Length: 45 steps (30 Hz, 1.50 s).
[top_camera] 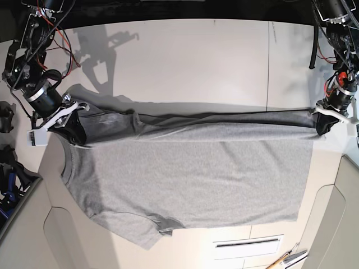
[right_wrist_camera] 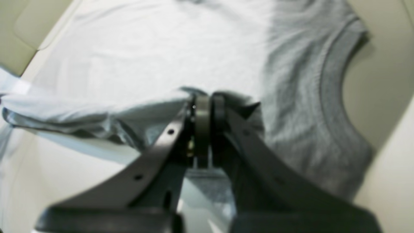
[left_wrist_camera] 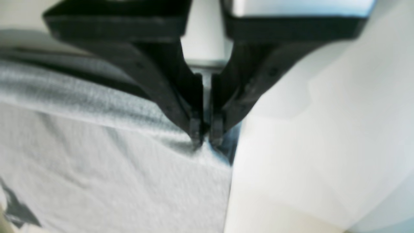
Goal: Fold the T-shirt properly
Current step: 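Pull the grasped shoulder edge away from the hem with both grippers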
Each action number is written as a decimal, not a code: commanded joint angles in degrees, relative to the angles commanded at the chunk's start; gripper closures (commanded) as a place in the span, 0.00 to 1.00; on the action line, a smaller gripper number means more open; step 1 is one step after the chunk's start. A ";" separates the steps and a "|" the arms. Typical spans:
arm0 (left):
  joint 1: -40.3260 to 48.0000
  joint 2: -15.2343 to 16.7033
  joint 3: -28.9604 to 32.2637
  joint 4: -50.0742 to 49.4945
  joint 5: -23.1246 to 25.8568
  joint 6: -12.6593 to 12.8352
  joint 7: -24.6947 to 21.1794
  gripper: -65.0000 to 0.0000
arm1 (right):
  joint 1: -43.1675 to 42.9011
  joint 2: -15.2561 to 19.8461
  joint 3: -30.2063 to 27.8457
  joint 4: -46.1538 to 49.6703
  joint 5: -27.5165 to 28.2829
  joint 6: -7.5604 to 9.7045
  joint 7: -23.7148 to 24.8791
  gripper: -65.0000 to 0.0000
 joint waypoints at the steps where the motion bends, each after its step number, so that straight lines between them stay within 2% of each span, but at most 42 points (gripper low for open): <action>1: -1.70 0.00 0.07 -1.53 0.33 0.00 0.00 1.00 | 1.81 0.00 -0.09 -1.64 -0.68 0.00 0.00 1.00; 9: -11.02 -0.46 3.34 -11.98 2.23 0.00 -0.13 1.00 | 13.46 0.00 -4.98 -15.72 -4.98 0.02 0.24 1.00; 13: -11.76 -0.44 5.79 -14.71 6.40 0.00 -5.40 1.00 | 14.80 -0.04 -7.58 -19.04 -9.55 -0.02 3.15 1.00; 15: -11.76 -0.44 5.79 -15.04 6.51 0.00 -5.55 1.00 | 14.67 -0.17 -7.85 -19.76 -11.10 -0.02 4.57 0.79; 16: -11.76 -0.46 5.79 -15.04 6.47 0.00 -5.55 1.00 | 14.64 -0.17 -7.85 -19.98 -11.37 -0.02 4.55 0.72; 17: -11.76 -0.46 5.79 -15.04 6.47 0.00 -5.53 0.95 | 14.60 -0.15 -7.85 -20.00 -11.67 -0.02 4.55 0.68; 18: -11.76 -0.46 5.79 -15.04 6.47 0.00 -5.53 0.85 | 14.62 -0.15 -7.85 -20.00 -12.48 -0.02 4.55 0.66; 20: -11.74 -0.44 5.79 -15.04 6.36 0.00 -5.40 0.72 | 14.62 -0.15 -7.63 -20.00 -13.05 -0.28 4.50 0.65; 24: -11.74 -0.46 4.98 -14.99 6.10 0.00 -2.95 0.69 | 14.62 -0.15 -4.39 -19.58 -12.07 -0.28 1.01 0.65; 27: -11.39 -0.46 0.81 -14.93 1.31 0.00 -0.87 0.67 | 13.51 -0.13 2.69 -18.47 -8.92 -0.26 -1.16 0.65; 30: -10.62 -0.68 -3.26 -14.93 -6.05 0.00 5.14 0.43 | 11.15 0.90 10.12 -18.08 -4.79 -0.24 -1.44 0.65; 32: -9.60 -0.63 -4.37 -14.93 -7.56 0.00 6.12 0.35 | 9.49 1.81 12.72 -18.08 -4.31 -0.26 -1.55 0.65; 34: -8.57 -0.61 -4.39 -14.93 -7.72 0.00 5.84 0.35 | 7.37 2.97 13.40 -18.08 -3.85 -0.94 -1.51 0.61; 38: -6.95 -0.61 -4.39 -14.95 -7.13 0.00 5.20 0.35 | 3.06 4.28 13.29 -18.16 -1.88 -1.14 -1.03 0.36; 43: -6.64 0.13 -4.28 -14.97 -5.70 0.00 4.87 0.35 | 1.03 3.58 11.52 -19.43 -0.35 -1.11 0.22 0.36; 45: -6.49 0.79 -4.26 -14.97 -5.75 0.00 5.09 0.35 | 1.25 3.43 9.14 -20.98 -0.39 -1.14 2.36 0.36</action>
